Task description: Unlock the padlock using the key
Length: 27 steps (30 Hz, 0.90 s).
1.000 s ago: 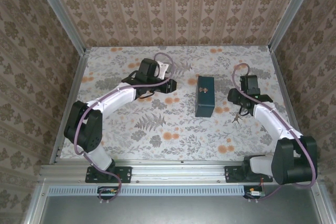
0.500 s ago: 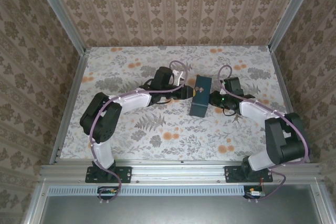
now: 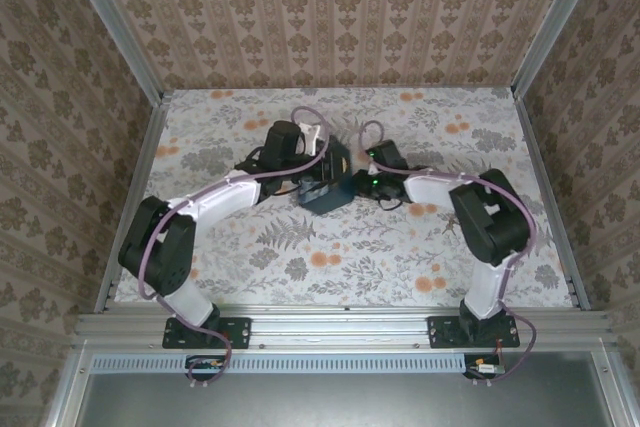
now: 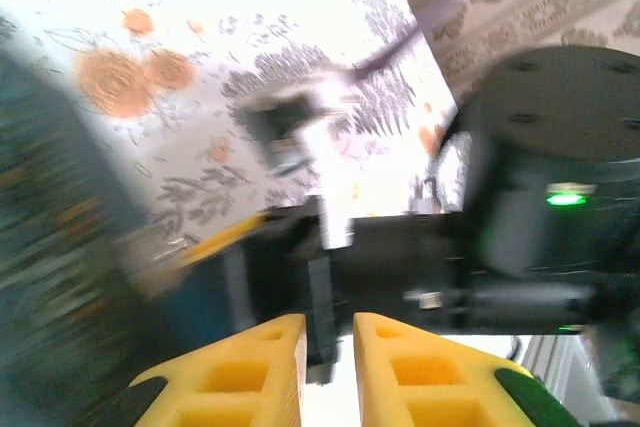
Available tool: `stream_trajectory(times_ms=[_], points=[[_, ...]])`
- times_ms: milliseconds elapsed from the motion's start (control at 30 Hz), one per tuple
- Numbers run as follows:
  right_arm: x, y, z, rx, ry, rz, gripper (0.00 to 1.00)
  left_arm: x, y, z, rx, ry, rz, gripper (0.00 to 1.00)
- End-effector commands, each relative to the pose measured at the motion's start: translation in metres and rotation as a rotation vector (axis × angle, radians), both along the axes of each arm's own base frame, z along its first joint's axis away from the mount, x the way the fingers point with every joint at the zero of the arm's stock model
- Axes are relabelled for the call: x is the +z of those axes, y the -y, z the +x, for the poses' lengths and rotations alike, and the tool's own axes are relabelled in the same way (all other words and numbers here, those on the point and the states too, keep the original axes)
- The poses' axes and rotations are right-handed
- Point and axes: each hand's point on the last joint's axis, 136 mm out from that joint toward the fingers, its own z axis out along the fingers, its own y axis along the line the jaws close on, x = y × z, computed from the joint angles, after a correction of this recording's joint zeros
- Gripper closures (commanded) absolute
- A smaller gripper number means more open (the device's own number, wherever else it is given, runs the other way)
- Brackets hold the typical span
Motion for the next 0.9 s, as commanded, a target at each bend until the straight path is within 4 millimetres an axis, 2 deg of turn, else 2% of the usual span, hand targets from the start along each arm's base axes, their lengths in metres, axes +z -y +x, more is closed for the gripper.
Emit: stream_trajectory(times_ms=[0,100,167,233,300,333,367,400,433,467,500,567,633,700,767,800,867], points=[[0.018,-0.016,0.006,0.025,0.030,-0.002,0.70,-0.017,-0.010,-0.017,-0.026,0.003,0.122,0.80],[0.007,0.019,0.001,-0.020,0.016,-0.132,0.68,-0.032,-0.019,-0.016,-0.018,-0.001,0.190,0.81],[0.007,0.033,-0.004,-0.022,0.018,-0.164,0.68,-0.034,-0.024,-0.014,-0.007,0.004,0.201,0.81],[0.013,0.043,-0.008,-0.031,0.029,-0.160,0.66,-0.026,-0.031,-0.008,0.018,0.021,0.187,0.80],[0.025,0.054,-0.012,-0.030,0.062,-0.161,0.56,-0.017,-0.050,0.005,0.072,0.060,0.204,0.78],[0.029,0.064,-0.013,-0.038,0.082,-0.174,0.48,-0.016,-0.064,0.012,0.113,0.078,0.232,0.74],[0.036,0.077,-0.013,-0.055,0.112,-0.188,0.14,-0.017,-0.083,0.020,0.163,0.101,0.276,0.68],[0.043,0.091,-0.013,-0.072,0.137,-0.204,0.00,-0.019,-0.106,0.029,0.221,0.137,0.336,0.54],[0.048,0.103,-0.014,-0.086,0.156,-0.222,0.00,-0.020,-0.126,0.035,0.279,0.167,0.394,0.08],[0.055,0.115,-0.016,-0.101,0.184,-0.240,0.00,-0.022,-0.150,0.040,0.348,0.200,0.456,0.00],[0.064,0.125,-0.019,-0.110,0.227,-0.247,0.00,-0.019,-0.175,0.047,0.423,0.242,0.500,0.00],[0.088,0.142,-0.023,-0.129,0.345,-0.267,0.00,-0.013,-0.215,0.051,0.524,0.364,0.585,0.00],[0.100,0.163,-0.028,-0.152,0.453,-0.334,0.00,-0.010,-0.251,0.052,0.602,0.512,0.692,0.00],[0.109,0.195,-0.028,-0.240,0.506,-0.336,0.00,-0.025,-0.299,0.052,0.703,0.516,0.804,0.00],[0.114,0.214,-0.025,-0.258,0.569,-0.363,0.00,-0.049,-0.339,0.050,0.805,0.436,0.858,0.00],[0.114,0.221,-0.025,-0.255,0.590,-0.406,0.00,-0.056,-0.350,0.048,0.846,0.430,0.866,0.00],[0.109,0.237,-0.020,-0.296,0.614,-0.447,0.00,-0.065,-0.355,0.047,0.871,0.460,0.843,0.00]])
